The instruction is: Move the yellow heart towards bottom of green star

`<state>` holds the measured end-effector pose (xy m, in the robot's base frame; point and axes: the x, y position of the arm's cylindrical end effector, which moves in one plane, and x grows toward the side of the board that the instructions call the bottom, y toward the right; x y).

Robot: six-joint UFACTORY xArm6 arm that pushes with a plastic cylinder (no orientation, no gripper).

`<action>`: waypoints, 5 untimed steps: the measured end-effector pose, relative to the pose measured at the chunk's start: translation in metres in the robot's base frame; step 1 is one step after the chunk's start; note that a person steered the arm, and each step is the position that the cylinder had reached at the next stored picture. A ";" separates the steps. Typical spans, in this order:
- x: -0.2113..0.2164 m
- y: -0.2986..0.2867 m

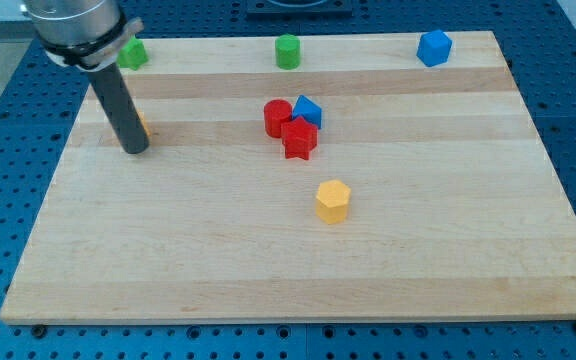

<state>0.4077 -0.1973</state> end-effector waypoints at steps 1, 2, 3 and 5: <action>-0.008 0.032; -0.030 0.044; -0.055 0.035; -0.053 -0.026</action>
<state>0.3543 -0.2235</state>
